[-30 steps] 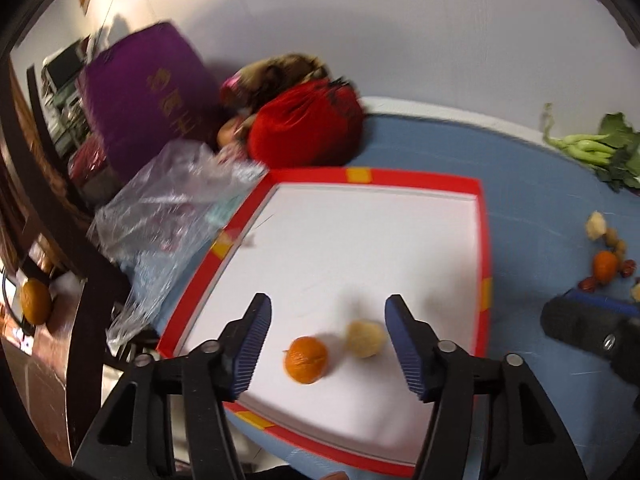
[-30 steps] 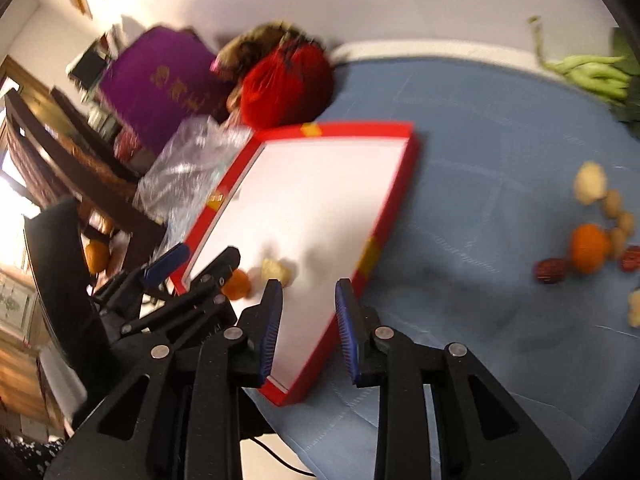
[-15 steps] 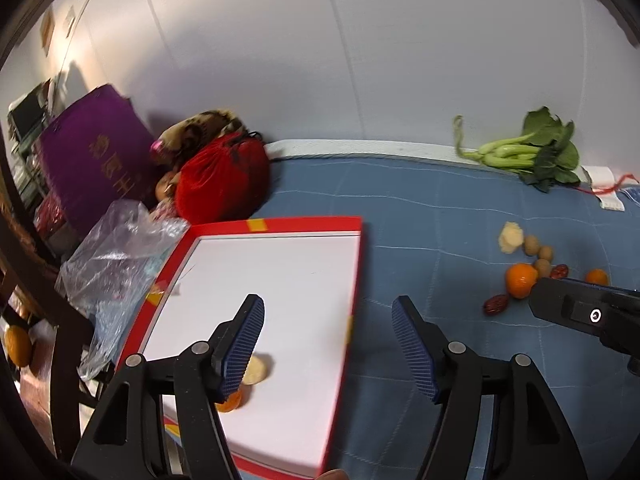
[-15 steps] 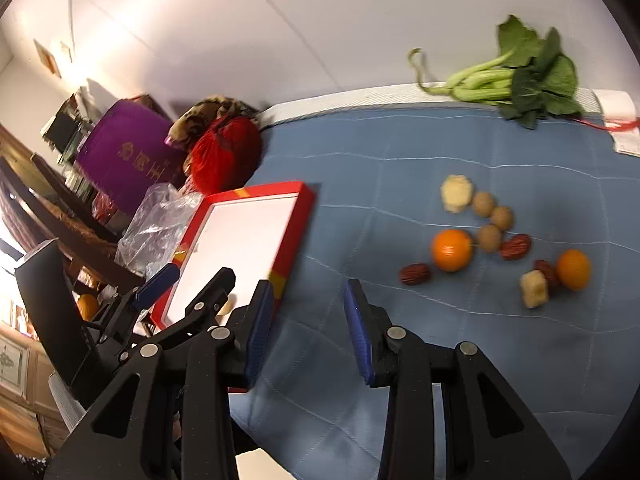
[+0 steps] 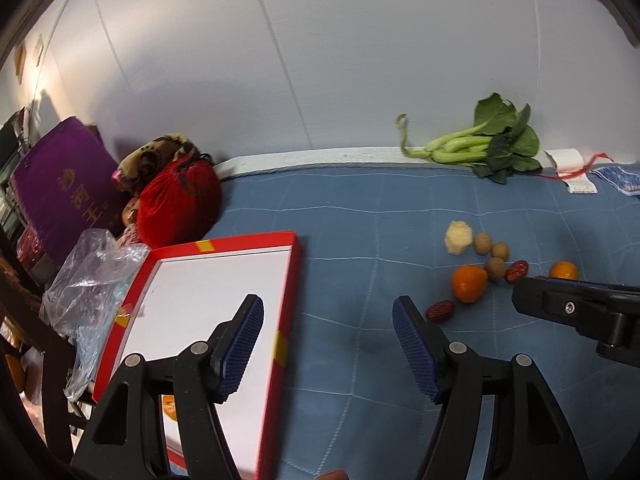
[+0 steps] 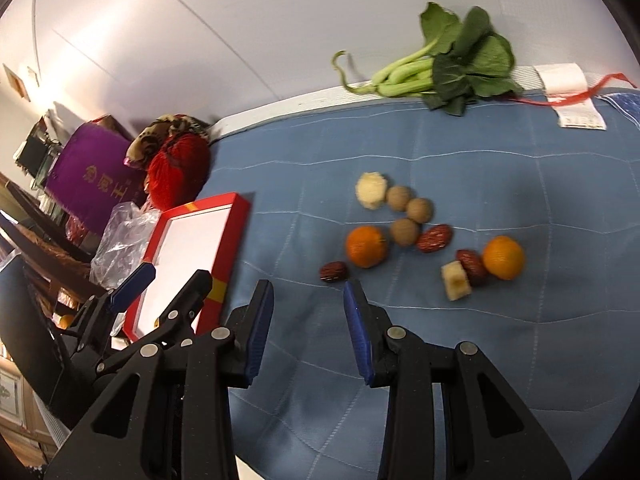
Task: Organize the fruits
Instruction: 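Move the left tool back over the fruit pile toward a red date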
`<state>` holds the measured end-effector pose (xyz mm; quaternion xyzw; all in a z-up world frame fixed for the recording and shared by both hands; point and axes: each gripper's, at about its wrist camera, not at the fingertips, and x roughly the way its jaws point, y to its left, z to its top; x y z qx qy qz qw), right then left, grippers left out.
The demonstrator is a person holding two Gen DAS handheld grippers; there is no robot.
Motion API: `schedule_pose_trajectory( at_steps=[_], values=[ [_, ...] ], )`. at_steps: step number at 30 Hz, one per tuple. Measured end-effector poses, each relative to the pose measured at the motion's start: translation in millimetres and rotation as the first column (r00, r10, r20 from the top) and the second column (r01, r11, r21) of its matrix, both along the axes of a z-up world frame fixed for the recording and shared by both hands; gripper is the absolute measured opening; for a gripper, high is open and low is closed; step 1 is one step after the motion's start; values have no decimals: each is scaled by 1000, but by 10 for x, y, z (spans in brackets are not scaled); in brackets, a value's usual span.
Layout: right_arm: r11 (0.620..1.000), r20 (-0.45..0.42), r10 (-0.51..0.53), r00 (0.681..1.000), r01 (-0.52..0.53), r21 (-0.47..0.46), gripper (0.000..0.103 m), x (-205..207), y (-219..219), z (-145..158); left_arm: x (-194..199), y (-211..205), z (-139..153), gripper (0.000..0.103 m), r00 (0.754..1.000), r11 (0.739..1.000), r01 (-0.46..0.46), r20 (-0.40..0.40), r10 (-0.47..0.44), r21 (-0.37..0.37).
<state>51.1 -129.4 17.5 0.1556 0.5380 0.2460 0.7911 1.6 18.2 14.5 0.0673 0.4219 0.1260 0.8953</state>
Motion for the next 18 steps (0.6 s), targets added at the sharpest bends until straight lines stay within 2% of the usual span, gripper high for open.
schedule_pose_trajectory(
  at_steps=[11, 14, 18],
  values=[
    [998, -45, -62, 997, 61, -16, 35, 69, -298, -120, 105, -206, -123, 70, 998, 998, 58, -40, -57, 27],
    [997, -77, -78, 994, 77, -19, 35, 108, -363, -183, 156, -223, -303, 72, 988, 993, 95, -129, -86, 66],
    [990, -163, -144, 976, 141, -29, 35, 208, -508, -378, 191, -86, -608, 72, 959, 994, 105, -268, -89, 44]
  ],
)
